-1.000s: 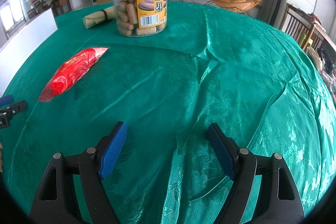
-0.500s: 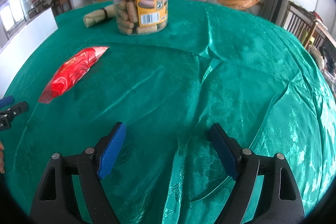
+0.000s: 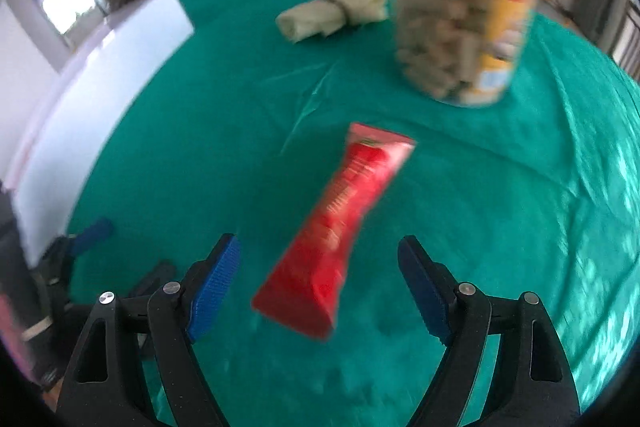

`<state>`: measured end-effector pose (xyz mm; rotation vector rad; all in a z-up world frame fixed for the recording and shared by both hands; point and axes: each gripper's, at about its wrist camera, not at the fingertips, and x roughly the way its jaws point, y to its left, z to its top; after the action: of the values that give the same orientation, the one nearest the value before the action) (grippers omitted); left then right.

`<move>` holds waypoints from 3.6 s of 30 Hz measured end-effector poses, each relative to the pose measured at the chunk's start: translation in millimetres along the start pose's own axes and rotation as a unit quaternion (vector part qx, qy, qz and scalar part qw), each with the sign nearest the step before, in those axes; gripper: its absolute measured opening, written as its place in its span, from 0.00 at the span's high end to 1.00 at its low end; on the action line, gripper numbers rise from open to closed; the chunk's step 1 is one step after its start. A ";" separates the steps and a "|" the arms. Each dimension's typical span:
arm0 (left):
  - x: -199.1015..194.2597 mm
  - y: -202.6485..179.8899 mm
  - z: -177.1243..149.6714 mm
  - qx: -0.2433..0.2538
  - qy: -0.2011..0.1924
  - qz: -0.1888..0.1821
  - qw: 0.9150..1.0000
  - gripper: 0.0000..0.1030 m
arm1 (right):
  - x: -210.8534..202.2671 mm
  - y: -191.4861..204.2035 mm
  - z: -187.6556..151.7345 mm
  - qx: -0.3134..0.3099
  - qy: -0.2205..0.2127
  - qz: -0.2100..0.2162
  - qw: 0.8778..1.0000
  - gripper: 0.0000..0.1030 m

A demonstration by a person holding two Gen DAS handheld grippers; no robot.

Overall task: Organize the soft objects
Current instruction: 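Grasp the red snack packet with the right tool, then grasp the beige cloth bag with the left tool while the right tool holds the red packet, then carry the beige bag and red packet over the white box and open both tools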

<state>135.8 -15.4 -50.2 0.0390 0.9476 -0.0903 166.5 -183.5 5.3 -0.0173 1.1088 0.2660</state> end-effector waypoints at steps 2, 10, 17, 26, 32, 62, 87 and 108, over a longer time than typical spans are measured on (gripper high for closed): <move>-0.5 0.7 -0.4 0.000 0.000 0.000 1.000 0.00 | 4.5 -4.5 -0.4 0.001 -0.002 -0.026 1.000 0.64; -0.2 0.2 -0.3 0.000 0.000 0.000 1.000 0.00 | -57.7 -92.4 -12.9 0.073 -0.076 -0.074 0.992 0.83; -0.4 0.3 -0.4 0.000 0.000 0.000 1.000 0.00 | -48.6 -171.0 -0.6 0.112 -0.111 -0.119 0.980 0.78; -0.2 0.1 -2.1 0.000 0.000 -0.001 1.000 0.00 | -29.3 -197.3 -24.7 0.105 -0.094 -0.091 0.986 0.30; 11.4 -5.6 20.8 0.040 0.058 -0.029 0.997 0.00 | -29.2 -184.6 -35.5 0.061 -0.108 -0.123 0.985 0.23; 145.0 -107.5 243.6 0.152 0.047 -0.048 0.986 0.63 | -23.1 -184.4 -26.6 0.068 -0.106 -0.120 0.985 0.22; -45.8 18.2 278.0 0.024 -0.028 -0.052 0.998 0.63 | -134.0 -122.1 197.9 0.049 -0.072 -0.047 0.995 0.85; -156.7 281.7 180.0 -0.110 -0.078 0.120 0.984 0.62 | -78.2 239.1 228.4 -0.189 -0.066 0.112 0.973 0.85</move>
<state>217.1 261.3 180.3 -0.0578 0.7858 0.2325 282.4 65.4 205.4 -0.2110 0.9140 0.6692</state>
